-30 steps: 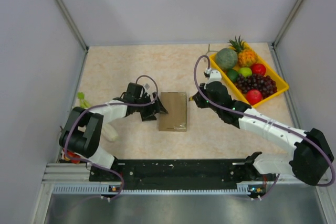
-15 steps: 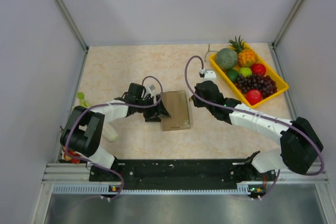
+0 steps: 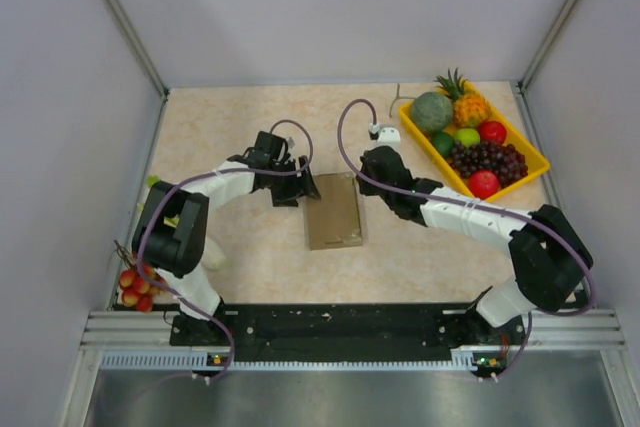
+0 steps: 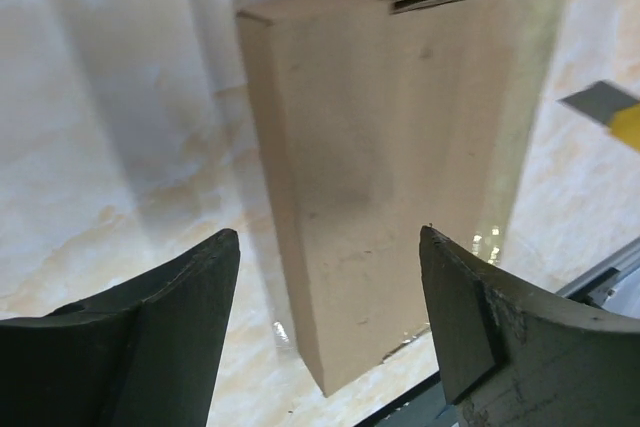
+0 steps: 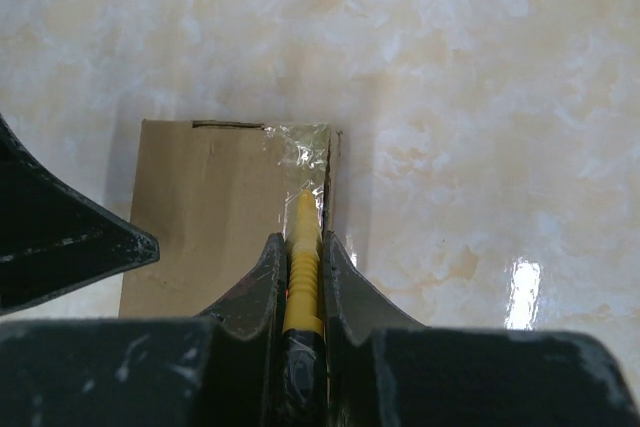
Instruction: Unpack the express box
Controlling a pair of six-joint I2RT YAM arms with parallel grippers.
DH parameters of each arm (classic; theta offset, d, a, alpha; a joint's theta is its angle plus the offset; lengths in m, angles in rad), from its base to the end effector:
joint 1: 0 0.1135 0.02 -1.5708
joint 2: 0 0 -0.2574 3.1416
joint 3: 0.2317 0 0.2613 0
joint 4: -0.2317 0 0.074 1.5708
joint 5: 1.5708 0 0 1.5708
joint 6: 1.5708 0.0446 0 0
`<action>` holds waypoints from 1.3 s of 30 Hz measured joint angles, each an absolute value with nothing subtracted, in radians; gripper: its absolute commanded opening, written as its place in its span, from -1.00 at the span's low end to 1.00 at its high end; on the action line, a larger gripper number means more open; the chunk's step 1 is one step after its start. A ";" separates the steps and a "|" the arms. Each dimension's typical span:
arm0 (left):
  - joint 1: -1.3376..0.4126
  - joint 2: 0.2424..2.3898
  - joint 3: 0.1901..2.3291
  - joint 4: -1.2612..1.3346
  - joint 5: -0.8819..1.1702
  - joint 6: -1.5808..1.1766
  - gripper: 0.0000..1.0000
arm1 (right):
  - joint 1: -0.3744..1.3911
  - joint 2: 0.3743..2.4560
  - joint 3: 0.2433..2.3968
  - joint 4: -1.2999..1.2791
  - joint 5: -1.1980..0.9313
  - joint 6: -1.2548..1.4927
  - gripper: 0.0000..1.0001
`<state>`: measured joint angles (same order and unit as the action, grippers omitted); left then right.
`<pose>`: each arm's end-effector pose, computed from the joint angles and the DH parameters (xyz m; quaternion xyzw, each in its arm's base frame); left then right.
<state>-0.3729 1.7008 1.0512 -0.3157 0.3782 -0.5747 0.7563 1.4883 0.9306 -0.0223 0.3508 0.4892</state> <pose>0.3273 -0.1457 0.1678 -0.0387 0.9384 -0.2933 0.1787 0.2602 0.2244 0.2228 -0.0331 0.8696 0.1483 0.4698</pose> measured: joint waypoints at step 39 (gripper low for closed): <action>-0.372 1.785 1.079 -0.405 0.351 -0.657 0.15 | 0.756 1.594 1.005 -0.052 0.402 0.489 -1.00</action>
<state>-0.3721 1.7855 1.0790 -0.4046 0.3511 -0.6575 0.7563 1.5944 1.0050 -0.0525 0.4023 0.4889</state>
